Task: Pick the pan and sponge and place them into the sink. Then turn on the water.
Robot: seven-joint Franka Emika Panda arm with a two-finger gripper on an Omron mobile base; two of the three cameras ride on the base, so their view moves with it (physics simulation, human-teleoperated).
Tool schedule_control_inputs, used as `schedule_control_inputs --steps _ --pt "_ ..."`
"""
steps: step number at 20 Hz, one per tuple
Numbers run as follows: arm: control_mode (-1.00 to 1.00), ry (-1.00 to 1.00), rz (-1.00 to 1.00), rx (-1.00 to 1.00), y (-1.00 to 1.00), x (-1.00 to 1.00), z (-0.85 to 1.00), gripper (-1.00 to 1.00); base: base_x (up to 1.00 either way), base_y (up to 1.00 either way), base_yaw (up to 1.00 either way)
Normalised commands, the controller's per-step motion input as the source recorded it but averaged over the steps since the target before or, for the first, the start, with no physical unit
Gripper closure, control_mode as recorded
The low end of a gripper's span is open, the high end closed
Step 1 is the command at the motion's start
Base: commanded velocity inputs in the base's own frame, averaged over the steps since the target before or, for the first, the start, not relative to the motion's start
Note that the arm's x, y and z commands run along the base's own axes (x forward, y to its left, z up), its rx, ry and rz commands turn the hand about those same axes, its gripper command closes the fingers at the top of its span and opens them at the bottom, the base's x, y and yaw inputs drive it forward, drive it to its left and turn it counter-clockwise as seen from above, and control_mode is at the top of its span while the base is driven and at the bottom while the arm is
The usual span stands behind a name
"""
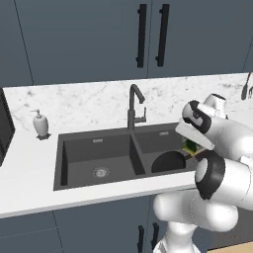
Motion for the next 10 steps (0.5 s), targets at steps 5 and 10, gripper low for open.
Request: schedule_control_inputs --steps 5,10 --pt "-1.0 0.04 0.01 0.0 -0.11 0.5 -0.4 1.0 0.0 0.0 0.0" --pt "-1.0 0.0 0.06 0.03 -0.25 0.36 -0.38 1.0 0.0 0.0 0.0"
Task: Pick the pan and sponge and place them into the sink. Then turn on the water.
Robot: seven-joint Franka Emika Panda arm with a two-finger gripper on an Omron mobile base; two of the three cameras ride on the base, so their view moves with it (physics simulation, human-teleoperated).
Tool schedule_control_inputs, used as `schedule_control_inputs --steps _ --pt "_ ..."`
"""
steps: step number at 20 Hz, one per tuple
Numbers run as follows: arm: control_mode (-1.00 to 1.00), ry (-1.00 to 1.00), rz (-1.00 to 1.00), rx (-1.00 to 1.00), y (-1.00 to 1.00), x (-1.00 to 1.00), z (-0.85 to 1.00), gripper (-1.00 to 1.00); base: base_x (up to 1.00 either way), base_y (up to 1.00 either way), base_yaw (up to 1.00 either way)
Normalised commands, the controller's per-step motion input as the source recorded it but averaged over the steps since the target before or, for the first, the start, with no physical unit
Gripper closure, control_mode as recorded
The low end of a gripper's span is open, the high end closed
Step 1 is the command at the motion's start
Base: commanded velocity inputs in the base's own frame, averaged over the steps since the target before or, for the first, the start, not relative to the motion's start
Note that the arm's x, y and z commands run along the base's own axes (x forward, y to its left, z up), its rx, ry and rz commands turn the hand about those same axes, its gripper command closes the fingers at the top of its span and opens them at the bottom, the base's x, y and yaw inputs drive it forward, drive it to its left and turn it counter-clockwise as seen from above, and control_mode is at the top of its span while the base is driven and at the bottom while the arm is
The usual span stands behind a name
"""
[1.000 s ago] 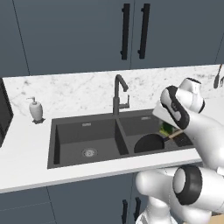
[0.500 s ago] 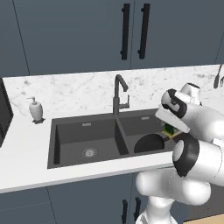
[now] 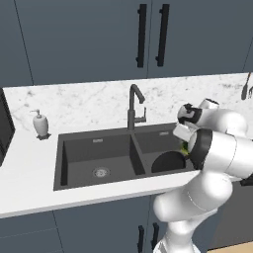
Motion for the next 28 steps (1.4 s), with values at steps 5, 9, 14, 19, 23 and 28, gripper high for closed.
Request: schedule_control_inputs --steps 5,9,14,19,23,28 --pt "-1.0 0.0 0.09 0.03 -0.11 0.43 -0.4 1.0 0.0 0.0 0.0" --pt "-1.0 0.0 0.09 0.02 0.0 0.53 -0.39 1.0 0.0 0.0 0.0" --pt "-1.0 0.0 0.1 0.02 -0.02 0.49 -0.43 1.0 0.0 0.0 0.0" --pt "-1.0 0.0 0.1 0.02 -0.06 0.47 -0.44 1.0 0.0 0.0 0.0" --pt "-1.0 0.0 0.11 0.03 -0.15 0.44 -0.42 1.0 0.0 0.0 0.0" --pt "-1.0 0.0 0.11 0.04 -0.29 0.3 -0.35 1.0 0.0 0.0 0.0"
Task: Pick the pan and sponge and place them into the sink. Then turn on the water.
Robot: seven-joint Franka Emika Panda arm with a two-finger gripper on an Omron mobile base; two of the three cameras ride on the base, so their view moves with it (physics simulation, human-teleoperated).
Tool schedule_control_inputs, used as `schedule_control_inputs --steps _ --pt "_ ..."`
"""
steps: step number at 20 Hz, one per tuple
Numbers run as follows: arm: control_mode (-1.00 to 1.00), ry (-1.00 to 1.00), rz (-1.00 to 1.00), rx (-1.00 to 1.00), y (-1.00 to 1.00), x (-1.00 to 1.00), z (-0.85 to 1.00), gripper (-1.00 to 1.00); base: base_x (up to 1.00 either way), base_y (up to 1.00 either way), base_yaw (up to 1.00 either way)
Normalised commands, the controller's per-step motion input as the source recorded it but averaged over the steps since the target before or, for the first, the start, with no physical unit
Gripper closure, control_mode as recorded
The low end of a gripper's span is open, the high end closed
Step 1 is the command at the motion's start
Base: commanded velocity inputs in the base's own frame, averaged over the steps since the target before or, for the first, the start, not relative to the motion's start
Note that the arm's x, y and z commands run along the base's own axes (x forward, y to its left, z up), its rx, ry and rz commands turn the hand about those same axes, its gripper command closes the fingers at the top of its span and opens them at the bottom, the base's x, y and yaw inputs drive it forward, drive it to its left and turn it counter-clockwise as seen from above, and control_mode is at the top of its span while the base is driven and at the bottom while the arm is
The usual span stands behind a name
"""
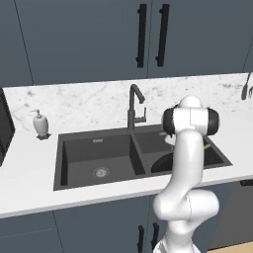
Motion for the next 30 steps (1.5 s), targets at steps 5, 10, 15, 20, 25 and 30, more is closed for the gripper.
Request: schedule_control_inputs --steps 5,10,15,20,25,30 --pt "-1.0 0.0 0.1 0.01 -0.08 0.3 -0.46 1.0 0.0 0.0 0.0" --pt "-1.0 -0.06 0.09 0.0 0.05 -0.01 -0.45 1.0 0.0 0.0 0.0" --pt "-1.0 -0.02 0.09 0.0 0.0 -0.25 -0.23 -1.0 0.0 0.0 0.0" --pt "-1.0 -0.05 0.08 0.0 0.0 -0.48 0.06 -1.0 0.0 0.0 0.0" --pt "-1.0 -0.17 0.06 -0.01 0.0 -0.78 0.37 -1.0 0.0 0.0 0.0" --pt "-1.0 -0.24 0.06 -0.03 0.0 -0.39 0.63 -1.0 0.0 0.0 0.0"
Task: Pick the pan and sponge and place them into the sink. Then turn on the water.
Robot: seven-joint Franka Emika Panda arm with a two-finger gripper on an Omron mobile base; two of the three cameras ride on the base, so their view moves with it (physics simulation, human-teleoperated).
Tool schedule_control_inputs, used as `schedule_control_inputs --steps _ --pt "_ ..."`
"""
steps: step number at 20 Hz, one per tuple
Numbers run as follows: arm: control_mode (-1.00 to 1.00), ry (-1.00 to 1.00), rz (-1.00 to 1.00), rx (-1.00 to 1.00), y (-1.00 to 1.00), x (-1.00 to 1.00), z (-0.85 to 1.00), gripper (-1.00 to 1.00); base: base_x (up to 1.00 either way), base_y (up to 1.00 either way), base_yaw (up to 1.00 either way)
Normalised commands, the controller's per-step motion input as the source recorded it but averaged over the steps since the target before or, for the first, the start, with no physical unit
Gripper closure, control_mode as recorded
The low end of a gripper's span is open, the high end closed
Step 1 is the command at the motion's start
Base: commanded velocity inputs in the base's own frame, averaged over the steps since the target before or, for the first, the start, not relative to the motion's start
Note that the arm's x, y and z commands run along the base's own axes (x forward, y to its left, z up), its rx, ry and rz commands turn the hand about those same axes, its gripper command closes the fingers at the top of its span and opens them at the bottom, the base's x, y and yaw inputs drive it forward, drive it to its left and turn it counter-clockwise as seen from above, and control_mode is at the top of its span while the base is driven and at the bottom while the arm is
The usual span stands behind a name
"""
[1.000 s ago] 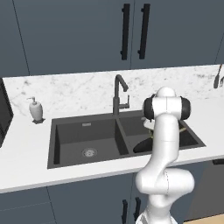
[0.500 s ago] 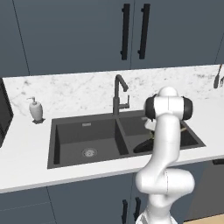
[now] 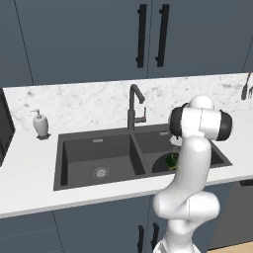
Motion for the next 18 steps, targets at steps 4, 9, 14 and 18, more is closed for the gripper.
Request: schedule_control_inputs --steps 4,9,14,18 --pt "-1.0 -0.28 0.11 -0.04 0.0 0.0 1.0 -1.0 0.0 0.0 0.0" --pt "-1.0 -0.27 0.17 -0.05 0.0 0.0 0.83 -1.0 0.0 0.0 0.0" --pt "-1.0 -0.36 0.27 -0.17 0.06 -0.01 0.58 -1.0 0.0 0.0 0.0" --pt "-1.0 -0.38 0.35 -0.26 0.24 -0.01 0.49 -1.0 0.0 0.0 0.0"
